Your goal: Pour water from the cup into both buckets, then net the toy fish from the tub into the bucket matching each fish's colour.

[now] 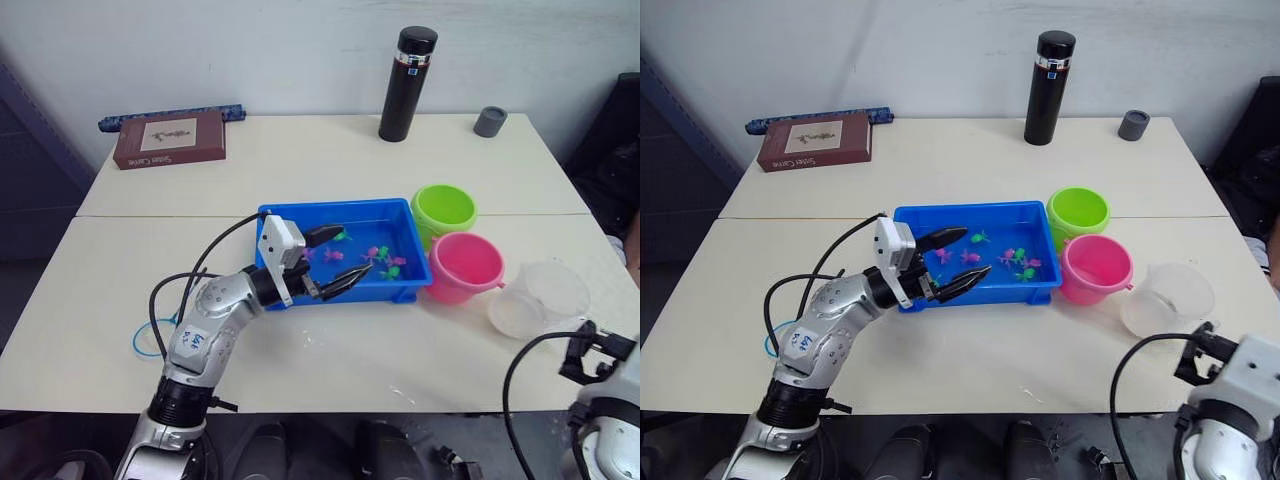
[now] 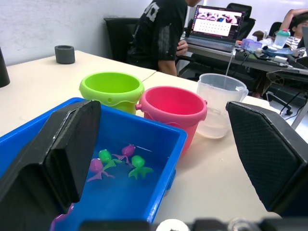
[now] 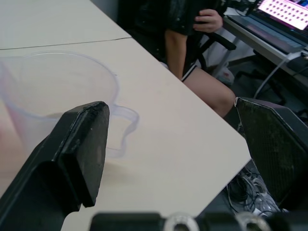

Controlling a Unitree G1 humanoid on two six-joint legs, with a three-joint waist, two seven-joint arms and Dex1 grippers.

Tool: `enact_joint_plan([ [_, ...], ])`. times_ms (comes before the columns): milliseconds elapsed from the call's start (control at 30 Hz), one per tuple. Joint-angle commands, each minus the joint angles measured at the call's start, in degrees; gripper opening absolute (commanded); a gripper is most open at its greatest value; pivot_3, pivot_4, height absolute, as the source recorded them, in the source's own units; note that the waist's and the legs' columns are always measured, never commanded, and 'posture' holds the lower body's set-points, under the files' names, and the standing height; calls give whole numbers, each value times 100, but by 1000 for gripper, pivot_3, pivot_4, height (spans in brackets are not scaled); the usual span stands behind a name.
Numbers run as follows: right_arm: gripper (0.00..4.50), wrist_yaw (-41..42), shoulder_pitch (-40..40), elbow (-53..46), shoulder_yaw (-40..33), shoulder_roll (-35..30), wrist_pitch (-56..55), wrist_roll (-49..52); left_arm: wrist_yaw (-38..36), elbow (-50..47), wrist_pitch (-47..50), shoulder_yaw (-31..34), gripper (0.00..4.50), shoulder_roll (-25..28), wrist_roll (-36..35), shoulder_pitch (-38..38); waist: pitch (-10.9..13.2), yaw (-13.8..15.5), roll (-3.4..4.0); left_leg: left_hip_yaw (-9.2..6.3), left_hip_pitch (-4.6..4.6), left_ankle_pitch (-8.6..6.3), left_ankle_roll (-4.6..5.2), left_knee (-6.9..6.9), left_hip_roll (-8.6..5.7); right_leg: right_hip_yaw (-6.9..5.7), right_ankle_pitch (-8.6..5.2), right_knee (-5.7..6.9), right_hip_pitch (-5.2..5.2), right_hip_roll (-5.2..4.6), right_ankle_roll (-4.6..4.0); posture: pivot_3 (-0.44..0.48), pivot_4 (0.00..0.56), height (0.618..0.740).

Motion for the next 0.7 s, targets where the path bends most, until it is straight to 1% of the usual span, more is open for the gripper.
enact_joint_plan([
  [33, 4436, -167, 57, 138, -80, 309, -250, 188, -72, -46, -133, -37, 4500, -73, 24, -63, 0, -1, 0, 0, 0, 0, 0, 1, 1, 0, 0, 0, 0, 1, 0, 0, 150, 740],
  [200, 4436, -397, -25, 701, -45, 353, -492, 403, -102, -27, -148, -37, 4500, -101, 63, -74, 0, 3, 0, 0, -1, 0, 0, -1, 1, 0, -1, -1, 0, 0, -2, 0, 150, 740],
  [700, 4436, -623, -622, 1699, 209, -107, -829, 572, -8, -129, -147, -4, 4500, -92, 123, 30, 0, 3, 1, -2, -2, 1, 2, -2, 0, 0, -1, -2, -1, 0, -2, 0, 150, 740],
])
